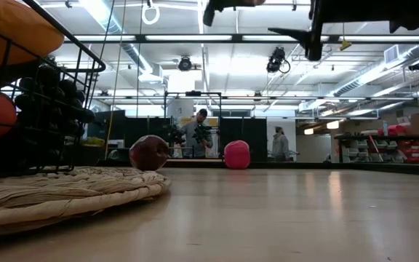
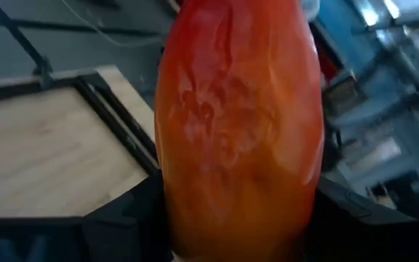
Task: Build produce basket
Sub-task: Put the red mango into the black wire basket
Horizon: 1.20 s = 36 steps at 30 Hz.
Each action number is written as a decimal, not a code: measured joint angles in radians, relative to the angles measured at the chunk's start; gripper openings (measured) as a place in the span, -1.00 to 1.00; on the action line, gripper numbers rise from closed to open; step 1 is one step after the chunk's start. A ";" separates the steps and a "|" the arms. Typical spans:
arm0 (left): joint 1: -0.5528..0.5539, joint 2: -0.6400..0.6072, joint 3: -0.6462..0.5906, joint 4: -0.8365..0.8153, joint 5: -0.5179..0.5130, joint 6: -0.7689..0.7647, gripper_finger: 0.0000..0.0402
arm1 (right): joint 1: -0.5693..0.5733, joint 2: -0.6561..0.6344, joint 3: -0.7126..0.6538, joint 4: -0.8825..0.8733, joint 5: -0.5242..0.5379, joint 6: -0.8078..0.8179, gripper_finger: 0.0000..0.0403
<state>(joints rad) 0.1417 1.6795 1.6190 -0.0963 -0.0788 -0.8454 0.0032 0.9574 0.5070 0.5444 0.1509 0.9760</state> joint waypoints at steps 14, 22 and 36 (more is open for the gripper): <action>0.007 -0.113 -0.004 -0.242 0.029 0.051 0.14 | -0.007 -0.013 0.000 -0.043 -0.032 0.010 0.77; -0.059 -0.207 -0.003 -0.616 0.028 0.057 0.14 | -0.008 -0.015 0.000 -0.055 -0.073 0.006 0.77; -0.372 -0.249 -0.004 -1.165 0.031 -0.078 0.17 | -0.020 -0.015 0.001 -0.089 -0.075 -0.011 0.77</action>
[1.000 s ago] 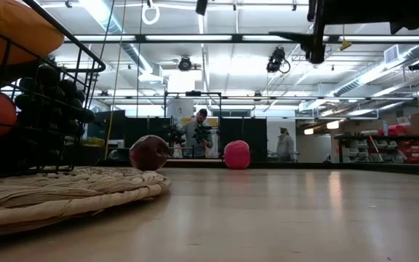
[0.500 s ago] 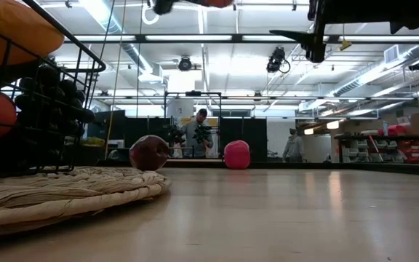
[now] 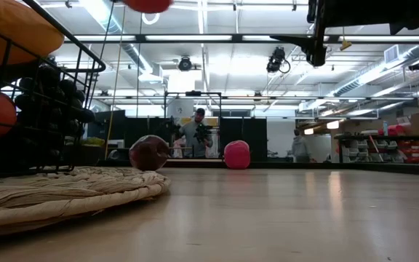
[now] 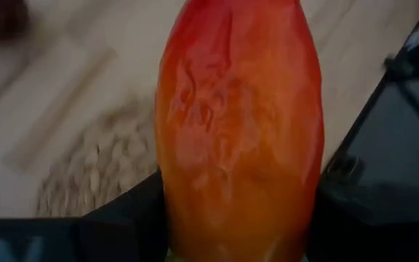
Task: Build produce basket
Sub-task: Put the red mango into the black wire basket, then put the dark red apple into the black wire basket
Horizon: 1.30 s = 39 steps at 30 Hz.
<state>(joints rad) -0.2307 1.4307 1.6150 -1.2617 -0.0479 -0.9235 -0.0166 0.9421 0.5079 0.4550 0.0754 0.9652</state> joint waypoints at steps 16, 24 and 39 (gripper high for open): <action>-0.496 0.000 0.000 -0.198 0.019 -0.393 0.22 | 0.000 0.000 0.000 -0.012 -0.071 0.026 0.77; -0.651 0.009 -0.001 -0.200 0.052 -0.639 0.27 | 0.000 0.000 0.000 -0.017 -0.081 0.002 0.77; -0.680 0.009 -0.001 -0.186 0.105 -0.772 0.65 | 0.001 0.000 0.000 -0.018 -0.127 0.008 0.77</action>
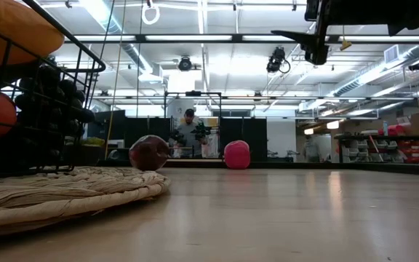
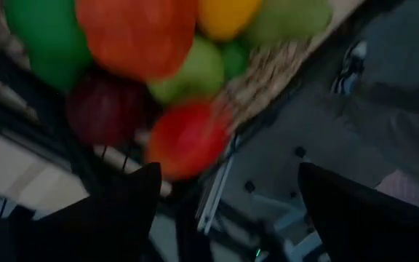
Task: Build produce basket
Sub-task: Put the dark red apple into the black wire basket
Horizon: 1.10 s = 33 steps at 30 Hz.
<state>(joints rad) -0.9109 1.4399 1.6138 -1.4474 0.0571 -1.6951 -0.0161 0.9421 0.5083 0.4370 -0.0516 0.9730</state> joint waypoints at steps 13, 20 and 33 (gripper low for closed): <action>0.509 0.006 0.001 -0.071 -0.144 0.564 0.64 | -0.015 0.000 0.000 -0.104 -0.003 0.063 0.77; 0.919 0.045 0.001 -0.039 -0.176 0.776 0.64 | -0.016 0.000 0.000 -0.101 -0.001 0.088 0.77; 1.253 0.251 0.001 0.167 -0.001 1.335 0.64 | -0.013 0.000 0.001 -0.088 -0.003 0.130 0.77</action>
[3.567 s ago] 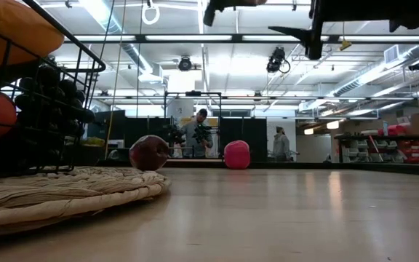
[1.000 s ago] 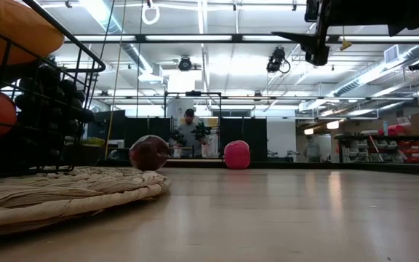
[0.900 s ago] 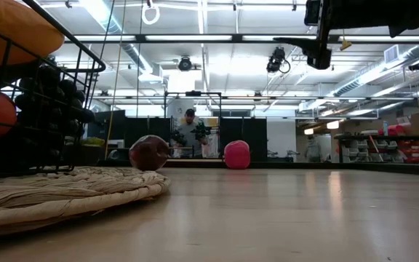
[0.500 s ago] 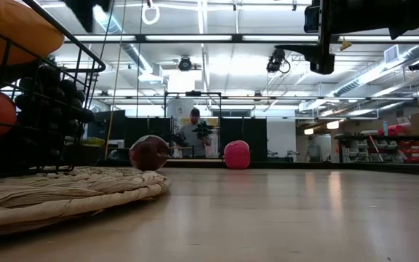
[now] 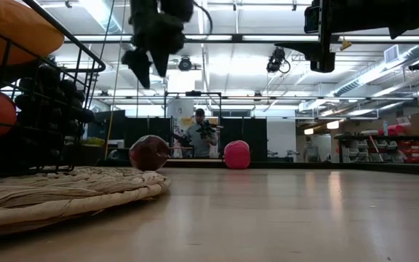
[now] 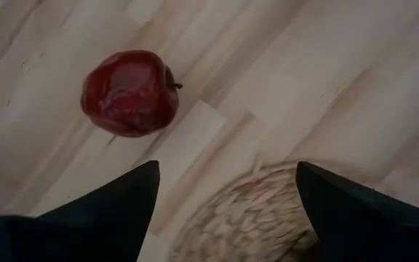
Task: Build produce basket
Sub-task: Put the dark red apple into the black wire basket
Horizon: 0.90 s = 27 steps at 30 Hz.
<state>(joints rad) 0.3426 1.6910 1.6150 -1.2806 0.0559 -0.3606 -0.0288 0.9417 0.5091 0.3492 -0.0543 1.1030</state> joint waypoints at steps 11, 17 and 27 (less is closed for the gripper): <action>0.004 0.121 0.000 0.025 -0.020 0.298 0.64 | 0.000 0.000 0.000 -0.006 -0.044 0.006 0.77; 0.011 0.122 0.000 0.086 -0.043 0.486 0.60 | 0.000 0.000 0.000 -0.009 -0.044 0.021 0.77; 0.108 0.106 -0.001 0.165 0.073 0.699 0.43 | 0.000 0.000 0.000 -0.015 -0.034 0.054 0.77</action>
<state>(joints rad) 0.4503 1.7969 1.6142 -1.1155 0.1290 0.3387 -0.0288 0.9419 0.5087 0.3344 -0.0888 1.1566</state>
